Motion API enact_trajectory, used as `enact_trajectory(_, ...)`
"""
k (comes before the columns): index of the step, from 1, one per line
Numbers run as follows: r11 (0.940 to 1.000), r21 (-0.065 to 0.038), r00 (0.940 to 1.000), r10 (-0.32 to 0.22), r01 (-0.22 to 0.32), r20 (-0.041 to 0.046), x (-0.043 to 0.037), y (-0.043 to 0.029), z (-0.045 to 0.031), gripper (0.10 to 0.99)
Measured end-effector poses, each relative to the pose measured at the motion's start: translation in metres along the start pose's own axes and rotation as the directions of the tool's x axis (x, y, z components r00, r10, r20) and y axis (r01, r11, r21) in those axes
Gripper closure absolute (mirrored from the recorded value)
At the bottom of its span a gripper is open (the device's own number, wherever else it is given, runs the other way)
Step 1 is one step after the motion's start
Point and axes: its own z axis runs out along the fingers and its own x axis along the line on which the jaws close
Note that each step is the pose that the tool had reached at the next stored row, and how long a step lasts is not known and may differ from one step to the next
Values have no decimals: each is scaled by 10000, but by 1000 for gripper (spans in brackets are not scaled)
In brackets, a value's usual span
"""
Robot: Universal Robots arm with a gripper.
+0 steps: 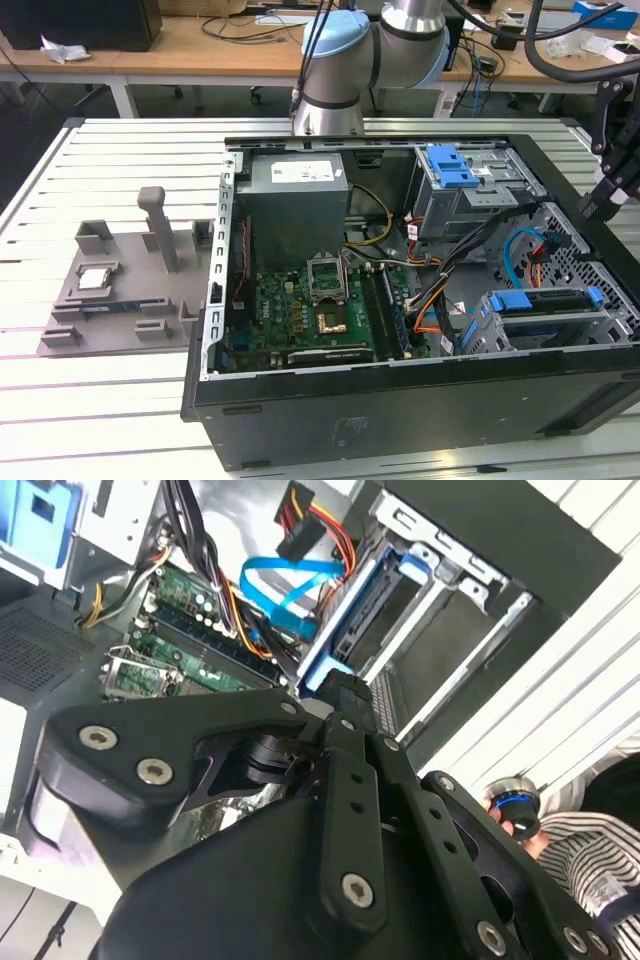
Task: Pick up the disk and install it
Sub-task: 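Insert the disk into the insertion slot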
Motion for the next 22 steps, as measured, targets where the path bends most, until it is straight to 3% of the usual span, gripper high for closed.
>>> enact_trajectory(5,10000,0,10000,-31,31,-3,-92,-78,17,980)
enact_trajectory(10,10000,-1,10000,-30,30,-5,-81,-92,42,980)
enact_trajectory(13,10000,0,10000,-33,33,-4,-22,-94,83,980)
enact_trajectory(17,10000,-2,10000,-36,36,-4,140,-97,180,980)
enact_trajectory(22,10000,-2,10000,-46,46,-4,210,-112,305,980)
